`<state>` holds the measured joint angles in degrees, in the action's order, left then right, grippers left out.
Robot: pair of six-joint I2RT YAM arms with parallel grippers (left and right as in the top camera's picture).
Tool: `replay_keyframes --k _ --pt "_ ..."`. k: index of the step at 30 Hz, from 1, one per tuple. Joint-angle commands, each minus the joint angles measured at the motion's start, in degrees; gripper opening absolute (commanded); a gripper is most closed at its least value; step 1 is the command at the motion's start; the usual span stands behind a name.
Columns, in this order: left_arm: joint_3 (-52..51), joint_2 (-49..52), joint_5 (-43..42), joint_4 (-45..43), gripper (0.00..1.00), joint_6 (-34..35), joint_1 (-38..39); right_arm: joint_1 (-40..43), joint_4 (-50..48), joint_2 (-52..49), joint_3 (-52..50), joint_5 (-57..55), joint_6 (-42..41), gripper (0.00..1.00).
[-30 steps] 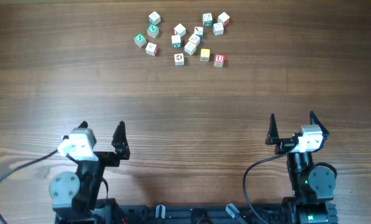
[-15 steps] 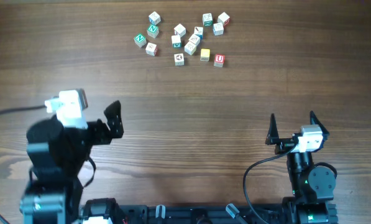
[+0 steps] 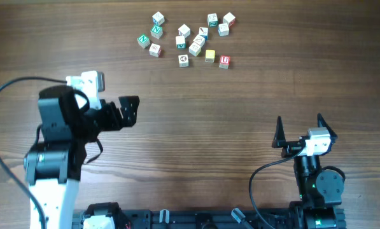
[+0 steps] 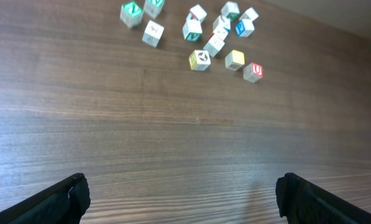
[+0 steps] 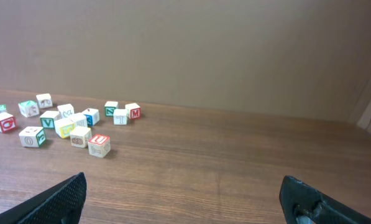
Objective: Form a horizontal line
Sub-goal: 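Raise the left arm and reach toward the block cluster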
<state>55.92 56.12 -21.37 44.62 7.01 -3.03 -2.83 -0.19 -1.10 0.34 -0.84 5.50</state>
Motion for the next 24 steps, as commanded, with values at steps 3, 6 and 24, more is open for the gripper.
replay_keyframes --k 3,6,24 --pt "9.2 8.4 -1.6 0.9 1.00 1.4 -0.2 -0.2 -0.2 0.5 0.0 0.9 0.5 1.00" --pt "12.3 11.5 -1.7 1.4 1.00 1.4 -0.2 -0.2 -0.2 0.5 0.0 0.9 0.5 1.00" --pt "22.9 27.5 6.6 0.0 0.97 2.4 5.5 -0.2 -0.2 0.5 0.0 0.9 0.5 1.00"
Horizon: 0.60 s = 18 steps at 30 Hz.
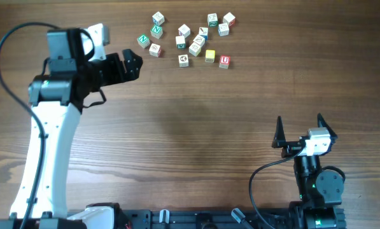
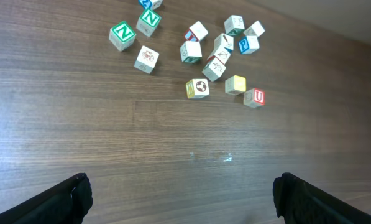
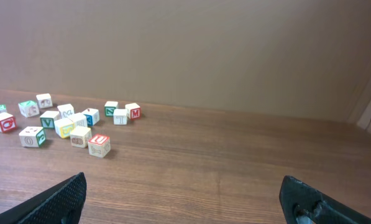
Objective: Form a horizontal line
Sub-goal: 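Raise the left arm and reach toward the block cluster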
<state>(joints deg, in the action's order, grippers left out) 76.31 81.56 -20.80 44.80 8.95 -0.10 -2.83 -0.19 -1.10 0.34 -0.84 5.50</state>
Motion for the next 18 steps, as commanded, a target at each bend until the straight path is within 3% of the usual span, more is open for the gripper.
replay_keyframes --k 1,12,18 --pt "2.5 2.5 7.5 -0.4 0.98 0.5 3.2 -0.2 -0.2 0.5 0.0 0.9 0.5 1.00" --pt "2.5 10.3 14.6 -9.4 0.98 -2.8 7.8 -0.2 -0.2 0.5 0.0 0.9 0.5 1.00" --pt "2.5 16.9 17.4 -14.9 0.97 -8.2 9.6 -0.2 -0.1 0.5 0.0 0.9 0.5 1.00"
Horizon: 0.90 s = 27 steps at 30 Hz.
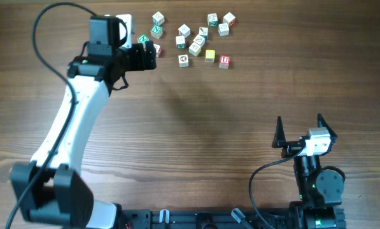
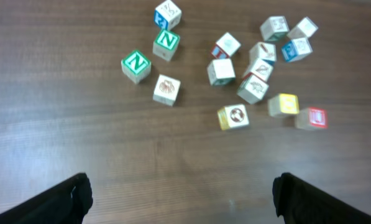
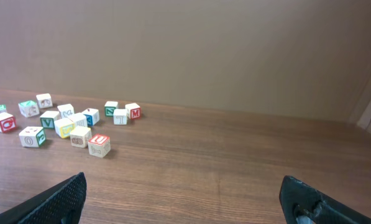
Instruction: Form a horizontal line
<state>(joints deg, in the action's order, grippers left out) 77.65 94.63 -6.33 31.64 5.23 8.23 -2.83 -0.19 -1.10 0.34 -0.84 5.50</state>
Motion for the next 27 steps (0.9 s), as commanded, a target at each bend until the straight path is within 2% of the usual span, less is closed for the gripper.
replay_keyframes --k 1,17,27 --pt "1.1 5.4 3.4 -2.9 0.98 -4.9 1.7 -0.2 -0.2 0.5 0.0 0.9 0.5 1.00" --pt "1.1 16.2 3.8 -17.4 0.98 -4.9 3.3 -0.2 -0.2 0.5 0.0 0.9 0.5 1.00" --pt "1.1 20.1 3.8 -22.3 0.98 -4.8 3.3 -0.2 -0.2 0.5 0.0 0.9 0.5 1.00"
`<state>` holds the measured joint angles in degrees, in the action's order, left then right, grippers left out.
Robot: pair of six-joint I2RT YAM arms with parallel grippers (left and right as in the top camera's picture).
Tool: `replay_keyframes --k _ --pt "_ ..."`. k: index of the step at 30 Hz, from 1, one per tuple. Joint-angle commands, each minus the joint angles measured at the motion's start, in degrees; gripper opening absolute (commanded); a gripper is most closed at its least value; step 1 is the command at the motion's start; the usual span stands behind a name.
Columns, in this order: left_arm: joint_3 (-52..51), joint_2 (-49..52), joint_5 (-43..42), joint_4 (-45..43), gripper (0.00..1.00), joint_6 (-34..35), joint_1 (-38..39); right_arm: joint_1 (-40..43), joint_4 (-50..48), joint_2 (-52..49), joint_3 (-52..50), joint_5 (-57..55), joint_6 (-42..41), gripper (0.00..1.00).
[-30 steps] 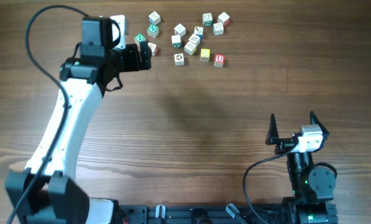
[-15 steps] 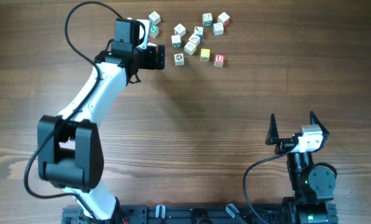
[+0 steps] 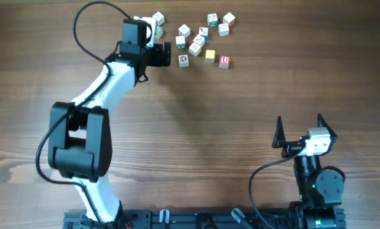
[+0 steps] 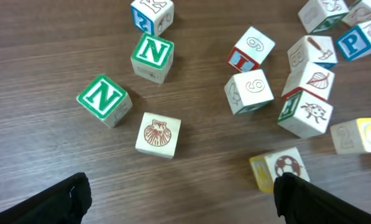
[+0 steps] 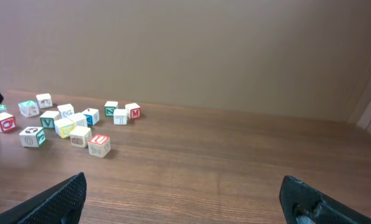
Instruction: Form a horizontal line
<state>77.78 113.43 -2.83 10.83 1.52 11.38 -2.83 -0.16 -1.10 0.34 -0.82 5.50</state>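
Several small letter and picture blocks lie scattered at the far side of the table, among them a red U block (image 3: 224, 62) and a yellow block (image 3: 210, 56). My left gripper (image 3: 161, 54) hangs open over the cluster's left part and hides some of its blocks from above. In the left wrist view the left gripper (image 4: 182, 202) has a shell block (image 4: 158, 134) just ahead of it, two green N blocks (image 4: 104, 99) (image 4: 153, 57) beyond, and a ball block (image 4: 278, 171) by its right finger. My right gripper (image 3: 299, 133) stands open at the near right, far from the blocks (image 5: 64, 121).
The wooden table (image 3: 196, 133) stretches bare between the blocks and the near edge. A black cable (image 3: 91, 13) loops above the left arm. A plain wall (image 5: 185, 50) rises behind the table in the right wrist view.
My left gripper has moved right and come closer to the blocks, which now look much larger in its wrist view. It stays open. The right arm and the blocks have not moved.
My left gripper was open over the middle left of the table. Then it was farther up, left of the blocks, then at the cluster's left edge, and now it is low over the leftmost blocks. No block has shifted, and the right gripper stayed open in place.
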Motion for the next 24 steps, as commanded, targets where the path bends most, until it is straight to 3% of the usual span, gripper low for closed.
replay_keyframes --k 1,15,24 --pt "1.0 1.4 0.3 -2.1 0.97 -1.1 0.2 -0.2 -0.2 0.5 0.0 0.9 0.5 1.00" --pt "1.0 5.7 -0.5 -9.0 0.96 -1.1 0.1 -0.2 -0.2 0.5 0.0 0.9 0.5 1.00" --pt "1.0 10.6 -0.5 -12.5 0.88 -1.1 0.1 -0.2 -0.2 0.5 0.0 0.9 0.5 1.00"
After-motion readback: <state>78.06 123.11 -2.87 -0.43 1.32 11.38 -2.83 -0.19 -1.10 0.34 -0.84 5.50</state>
